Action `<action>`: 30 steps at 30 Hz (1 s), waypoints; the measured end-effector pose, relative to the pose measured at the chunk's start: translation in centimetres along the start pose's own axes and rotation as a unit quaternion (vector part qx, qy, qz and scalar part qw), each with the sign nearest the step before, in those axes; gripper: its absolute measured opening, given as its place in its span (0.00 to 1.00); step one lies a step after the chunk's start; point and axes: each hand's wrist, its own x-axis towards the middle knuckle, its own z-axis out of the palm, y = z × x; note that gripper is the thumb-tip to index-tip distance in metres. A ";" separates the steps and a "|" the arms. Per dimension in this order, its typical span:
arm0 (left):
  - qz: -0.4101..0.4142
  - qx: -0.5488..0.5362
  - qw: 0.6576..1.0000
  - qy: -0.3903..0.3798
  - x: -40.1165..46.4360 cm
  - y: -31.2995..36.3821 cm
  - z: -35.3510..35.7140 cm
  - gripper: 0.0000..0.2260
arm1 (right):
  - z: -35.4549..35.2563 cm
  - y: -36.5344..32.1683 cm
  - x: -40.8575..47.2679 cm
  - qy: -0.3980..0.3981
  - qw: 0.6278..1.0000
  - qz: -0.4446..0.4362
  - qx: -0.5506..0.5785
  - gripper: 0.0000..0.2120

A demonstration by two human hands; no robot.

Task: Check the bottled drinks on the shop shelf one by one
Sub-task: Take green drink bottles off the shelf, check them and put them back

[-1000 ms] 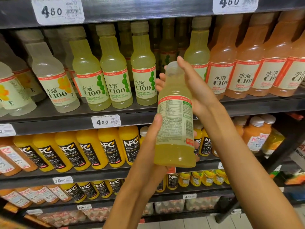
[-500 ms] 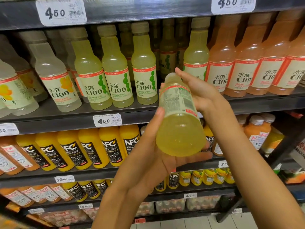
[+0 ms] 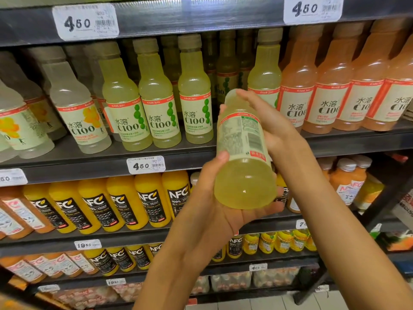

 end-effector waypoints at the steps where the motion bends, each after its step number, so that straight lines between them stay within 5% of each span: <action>1: 0.000 0.000 1.000 -0.006 0.1 -0.1 -0.4 0.18 | 0.0 -0.2 -0.1 0.001 0.999 -0.034 0.010 0.14; 7: 0.044 0.128 0.991 0.004 0.0 -0.8 -2.3 0.35 | 0.8 -1.1 -2.0 -0.040 0.972 -0.219 -0.070 0.10; 11: 0.121 0.279 0.951 0.061 -0.2 -0.7 -2.4 0.20 | 1.3 -2.0 -3.4 -0.029 0.952 -0.239 -0.190 0.12; 14: 0.166 0.304 0.934 0.089 0.2 -1.2 -2.4 0.24 | 1.9 -1.5 -3.8 0.014 0.933 -0.249 -0.258 0.14; 18: 0.181 0.314 0.928 0.079 0.6 -2.0 -2.3 0.27 | 2.4 -0.8 -4.0 0.018 0.924 -0.281 -0.259 0.12; 22: 0.147 0.263 0.952 0.049 0.2 -1.2 -3.0 0.17 | 2.2 -1.6 -4.5 -0.096 0.938 -0.280 -0.179 0.12; 26: 0.107 0.280 0.954 0.007 0.3 -1.2 -3.0 0.39 | 2.3 -1.4 -4.7 -0.200 0.944 -0.249 -0.088 0.16; 30: 0.143 0.285 0.947 0.035 0.2 -1.1 -2.7 0.34 | 2.0 -1.2 -4.6 -0.150 0.940 -0.274 -0.134 0.17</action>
